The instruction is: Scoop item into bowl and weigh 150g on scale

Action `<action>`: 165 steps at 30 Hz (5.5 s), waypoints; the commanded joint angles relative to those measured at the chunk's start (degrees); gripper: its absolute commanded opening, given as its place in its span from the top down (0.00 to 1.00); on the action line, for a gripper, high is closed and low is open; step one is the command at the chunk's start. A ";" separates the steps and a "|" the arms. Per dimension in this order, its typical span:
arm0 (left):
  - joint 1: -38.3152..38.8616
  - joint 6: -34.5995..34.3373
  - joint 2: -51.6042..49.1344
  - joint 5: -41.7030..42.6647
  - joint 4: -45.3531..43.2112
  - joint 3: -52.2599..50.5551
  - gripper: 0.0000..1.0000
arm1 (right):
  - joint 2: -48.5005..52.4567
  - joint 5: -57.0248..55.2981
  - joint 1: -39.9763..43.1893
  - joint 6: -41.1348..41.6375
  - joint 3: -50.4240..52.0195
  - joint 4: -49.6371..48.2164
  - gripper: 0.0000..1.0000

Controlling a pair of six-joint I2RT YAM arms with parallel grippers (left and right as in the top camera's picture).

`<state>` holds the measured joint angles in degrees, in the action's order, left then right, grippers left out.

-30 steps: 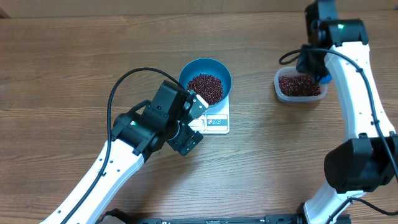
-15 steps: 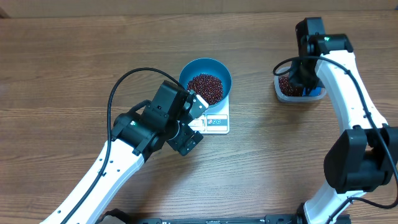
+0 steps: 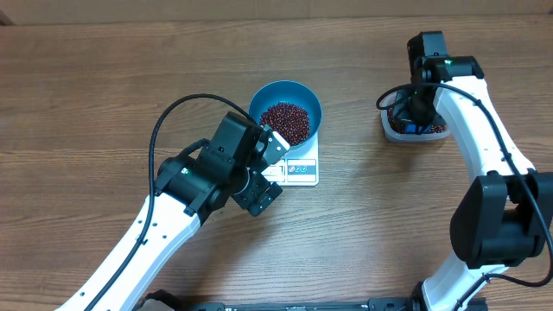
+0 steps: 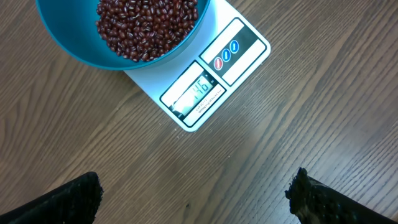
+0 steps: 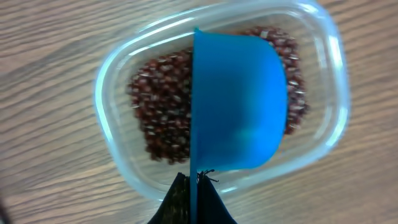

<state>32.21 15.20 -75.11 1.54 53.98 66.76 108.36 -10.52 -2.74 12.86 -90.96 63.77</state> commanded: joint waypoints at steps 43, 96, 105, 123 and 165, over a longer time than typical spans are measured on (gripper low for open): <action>-0.31 0.90 0.22 0.87 -0.24 -0.42 0.01 | -1.84 27.34 8.90 -7.41 0.90 -1.88 0.96; -0.31 0.87 0.22 0.87 -0.24 -0.42 0.00 | -12.63 41.03 9.05 -14.86 -7.37 4.55 0.96; -0.31 0.90 0.22 0.87 -0.24 -0.42 0.01 | -12.63 36.20 -1.57 -14.80 -7.37 1.88 0.96; -0.31 0.90 0.22 0.87 -0.24 -0.42 0.01 | -12.61 29.11 -12.83 -14.86 -7.37 -0.33 0.96; -0.31 0.90 0.22 0.87 -0.24 -0.42 0.01 | -11.08 22.56 -20.57 -18.73 -7.37 -4.11 0.96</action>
<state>32.21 15.20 -75.11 1.54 53.95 66.76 97.30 11.18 -23.07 -4.99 -96.44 60.25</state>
